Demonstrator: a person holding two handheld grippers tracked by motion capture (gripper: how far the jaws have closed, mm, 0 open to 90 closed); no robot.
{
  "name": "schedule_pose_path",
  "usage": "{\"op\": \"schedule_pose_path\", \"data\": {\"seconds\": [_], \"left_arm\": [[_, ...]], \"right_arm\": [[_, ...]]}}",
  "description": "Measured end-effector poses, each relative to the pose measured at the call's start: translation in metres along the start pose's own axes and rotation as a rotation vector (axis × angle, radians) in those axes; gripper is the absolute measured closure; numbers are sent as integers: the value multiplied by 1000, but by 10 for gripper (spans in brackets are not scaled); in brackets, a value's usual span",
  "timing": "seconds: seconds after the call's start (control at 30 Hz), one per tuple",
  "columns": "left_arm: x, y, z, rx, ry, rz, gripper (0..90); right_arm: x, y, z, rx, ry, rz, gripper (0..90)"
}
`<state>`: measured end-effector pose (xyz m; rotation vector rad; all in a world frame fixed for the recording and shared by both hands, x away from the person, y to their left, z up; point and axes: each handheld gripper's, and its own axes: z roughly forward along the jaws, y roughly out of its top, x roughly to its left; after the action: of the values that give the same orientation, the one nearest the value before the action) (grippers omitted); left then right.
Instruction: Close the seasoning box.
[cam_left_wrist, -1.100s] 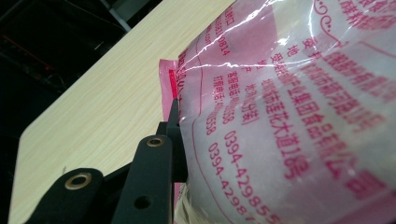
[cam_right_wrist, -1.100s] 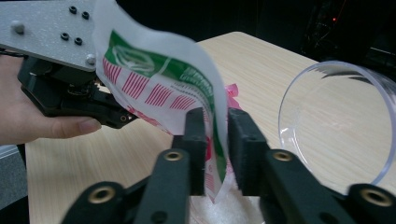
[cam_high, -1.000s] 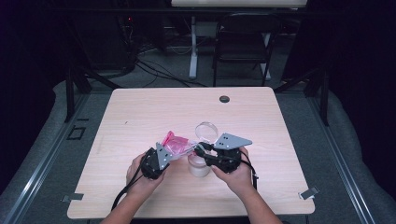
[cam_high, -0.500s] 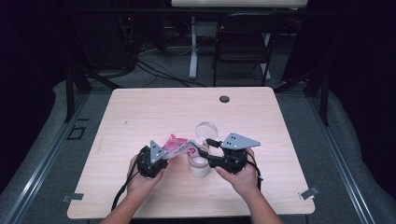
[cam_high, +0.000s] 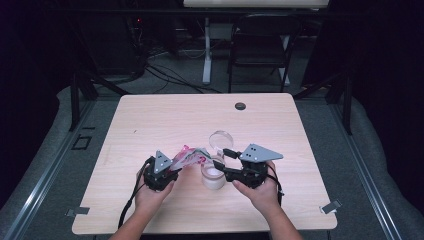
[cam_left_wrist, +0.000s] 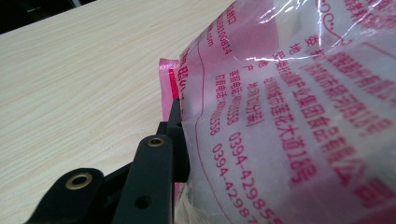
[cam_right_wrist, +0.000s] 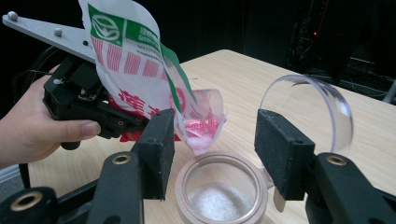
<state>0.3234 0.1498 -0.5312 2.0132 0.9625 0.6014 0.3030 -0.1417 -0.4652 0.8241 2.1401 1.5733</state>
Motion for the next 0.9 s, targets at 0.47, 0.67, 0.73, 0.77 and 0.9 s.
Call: {"op": "schedule_pose_path", "data": {"seconds": [0.47,0.67,0.73,0.77,0.9], "left_arm": [[35,1,-27,-14,70,-64,701],[63,-16,-48,-20,157,-126,700],[72,-25,-52,-29,191,-168,700],[72,-25,-52,-29,191,-168,700],[92,-40,-56,-16,231,-249,699]], "right_arm": [[-6,2,-6,-4,-22,14,485],[-6,3,-3,-4,-20,13,493],[-6,3,-2,-4,-19,16,495],[-6,3,-2,-4,-19,16,495],[-6,2,2,6,-15,12,495]]}}
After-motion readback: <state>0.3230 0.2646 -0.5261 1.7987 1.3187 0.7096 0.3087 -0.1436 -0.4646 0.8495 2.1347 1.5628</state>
